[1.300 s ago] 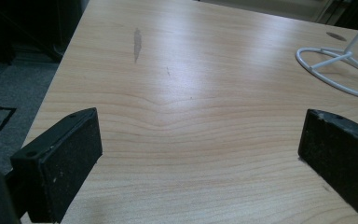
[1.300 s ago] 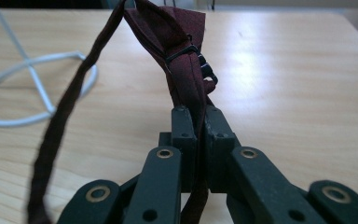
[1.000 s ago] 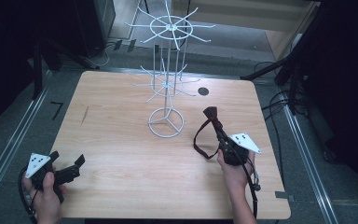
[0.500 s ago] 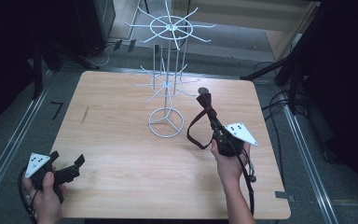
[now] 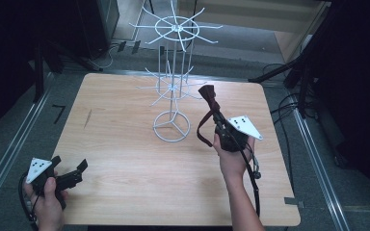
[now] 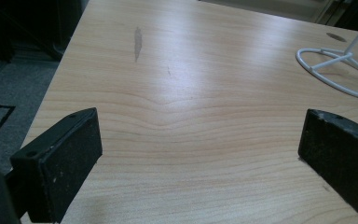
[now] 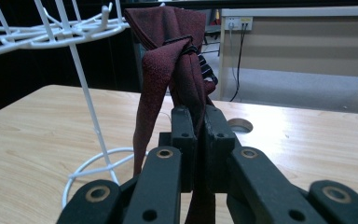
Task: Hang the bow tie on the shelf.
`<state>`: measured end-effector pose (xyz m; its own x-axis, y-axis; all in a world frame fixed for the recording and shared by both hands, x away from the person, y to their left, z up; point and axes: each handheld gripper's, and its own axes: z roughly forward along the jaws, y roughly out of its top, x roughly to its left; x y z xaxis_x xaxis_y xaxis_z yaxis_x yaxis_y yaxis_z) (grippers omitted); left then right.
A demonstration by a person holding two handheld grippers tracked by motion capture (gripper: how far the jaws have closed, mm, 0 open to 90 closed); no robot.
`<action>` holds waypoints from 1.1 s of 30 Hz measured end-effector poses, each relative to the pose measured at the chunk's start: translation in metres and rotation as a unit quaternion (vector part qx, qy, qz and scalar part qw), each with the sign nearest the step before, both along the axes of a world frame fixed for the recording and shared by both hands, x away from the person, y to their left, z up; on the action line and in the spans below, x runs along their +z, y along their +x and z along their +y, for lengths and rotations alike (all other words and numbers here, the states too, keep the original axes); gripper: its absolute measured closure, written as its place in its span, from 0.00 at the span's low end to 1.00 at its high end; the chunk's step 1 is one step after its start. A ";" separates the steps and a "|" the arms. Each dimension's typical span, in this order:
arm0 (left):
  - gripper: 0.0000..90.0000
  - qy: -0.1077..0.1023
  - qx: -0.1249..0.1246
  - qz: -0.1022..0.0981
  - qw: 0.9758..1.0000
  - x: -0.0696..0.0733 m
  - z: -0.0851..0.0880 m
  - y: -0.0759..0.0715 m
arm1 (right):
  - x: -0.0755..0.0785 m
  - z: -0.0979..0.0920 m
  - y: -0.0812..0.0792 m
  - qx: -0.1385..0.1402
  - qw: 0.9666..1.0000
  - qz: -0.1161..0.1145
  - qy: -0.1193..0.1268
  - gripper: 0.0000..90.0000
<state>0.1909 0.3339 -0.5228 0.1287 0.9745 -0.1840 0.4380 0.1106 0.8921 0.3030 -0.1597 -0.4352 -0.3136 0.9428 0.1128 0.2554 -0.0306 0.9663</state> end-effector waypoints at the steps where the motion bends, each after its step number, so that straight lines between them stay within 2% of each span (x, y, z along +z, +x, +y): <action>1: 0.00 0.000 0.000 0.000 1.000 0.000 0.000 0.000 | 0.000 0.000 0.000 0.000 1.000 0.000 0.000 0.95; 6: 0.00 -0.001 0.000 0.000 1.000 0.000 0.000 0.000 | 0.008 0.006 0.006 -0.004 1.000 -0.002 -0.006 0.95; 19: 0.00 -0.002 0.000 0.001 1.000 0.000 0.001 0.000 | 0.024 0.016 0.009 -0.003 1.000 -0.014 -0.002 0.95; 33: 0.00 -0.003 0.000 0.003 1.000 0.000 0.001 0.000 | 0.030 0.031 0.013 -0.005 1.000 -0.016 -0.019 0.95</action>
<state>0.1914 0.3348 -0.5228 0.1281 0.9732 -0.1912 0.4436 0.1162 0.8887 0.3164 -0.1285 -0.4048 -0.3070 0.9494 0.0667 0.2237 0.0038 0.9747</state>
